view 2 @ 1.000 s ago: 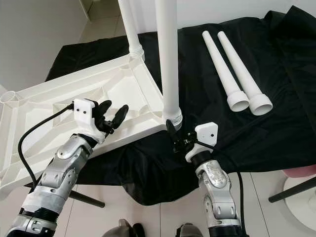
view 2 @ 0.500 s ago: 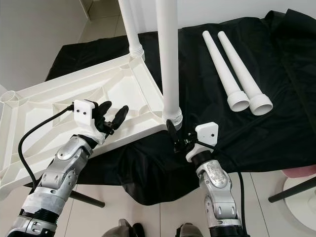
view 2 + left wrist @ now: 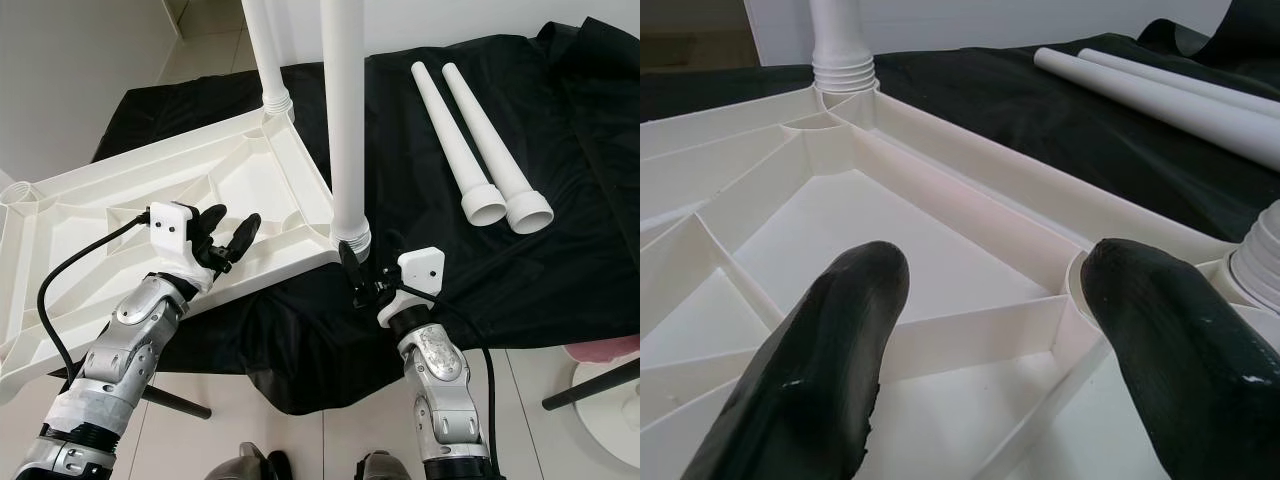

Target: Building children table

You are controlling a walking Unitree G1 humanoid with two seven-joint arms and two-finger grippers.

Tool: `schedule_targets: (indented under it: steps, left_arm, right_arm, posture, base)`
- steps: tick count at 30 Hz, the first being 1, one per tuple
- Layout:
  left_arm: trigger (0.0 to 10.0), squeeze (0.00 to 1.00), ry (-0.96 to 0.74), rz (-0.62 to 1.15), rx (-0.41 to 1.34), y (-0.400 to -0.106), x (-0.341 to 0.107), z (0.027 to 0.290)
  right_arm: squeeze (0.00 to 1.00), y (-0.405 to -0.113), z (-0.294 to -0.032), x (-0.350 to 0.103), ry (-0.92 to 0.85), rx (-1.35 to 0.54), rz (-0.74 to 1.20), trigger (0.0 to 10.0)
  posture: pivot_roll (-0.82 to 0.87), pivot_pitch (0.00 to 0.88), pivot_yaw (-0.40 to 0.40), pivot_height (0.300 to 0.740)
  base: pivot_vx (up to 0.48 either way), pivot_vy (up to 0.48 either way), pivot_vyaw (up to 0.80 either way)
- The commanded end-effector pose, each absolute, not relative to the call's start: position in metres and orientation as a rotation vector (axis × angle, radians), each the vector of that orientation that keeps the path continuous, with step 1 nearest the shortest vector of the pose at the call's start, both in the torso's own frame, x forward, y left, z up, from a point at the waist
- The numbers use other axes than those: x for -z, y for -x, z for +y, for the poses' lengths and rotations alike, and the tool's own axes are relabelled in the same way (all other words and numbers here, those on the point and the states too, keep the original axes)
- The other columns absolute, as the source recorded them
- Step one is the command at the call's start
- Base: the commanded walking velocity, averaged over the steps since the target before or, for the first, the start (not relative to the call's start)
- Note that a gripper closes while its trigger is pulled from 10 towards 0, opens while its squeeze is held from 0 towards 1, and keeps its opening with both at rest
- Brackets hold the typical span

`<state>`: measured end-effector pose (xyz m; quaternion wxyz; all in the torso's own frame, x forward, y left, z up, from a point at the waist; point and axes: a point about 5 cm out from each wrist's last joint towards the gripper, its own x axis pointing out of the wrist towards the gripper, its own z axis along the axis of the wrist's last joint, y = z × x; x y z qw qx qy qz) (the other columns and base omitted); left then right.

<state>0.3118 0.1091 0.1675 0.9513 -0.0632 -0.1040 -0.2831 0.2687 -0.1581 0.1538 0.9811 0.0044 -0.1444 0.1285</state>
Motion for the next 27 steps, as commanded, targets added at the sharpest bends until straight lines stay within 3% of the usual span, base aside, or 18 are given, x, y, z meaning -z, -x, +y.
schedule_targets:
  steps: [1,27]
  left_arm:
    - [10.0,0.00,0.114,-0.223,0.648,-0.3085,-0.1668,0.1108]
    - [10.0,0.00,0.111,-0.260,0.659,-0.3111,-0.1751,0.1068]
  right_arm:
    - [0.00,-0.2702,-0.1597,-0.1546,-0.027,-0.230,-0.290,10.0]
    - [0.00,-0.2724,-0.1638,-0.1560,-0.029,-0.205,-0.301,10.0]
  posture:
    - [-0.19,0.148,0.147,0.740]
    - [-0.19,0.119,0.134,0.740]
  base:
    - [0.000,0.000,0.00]
    - [0.000,0.000,0.00]
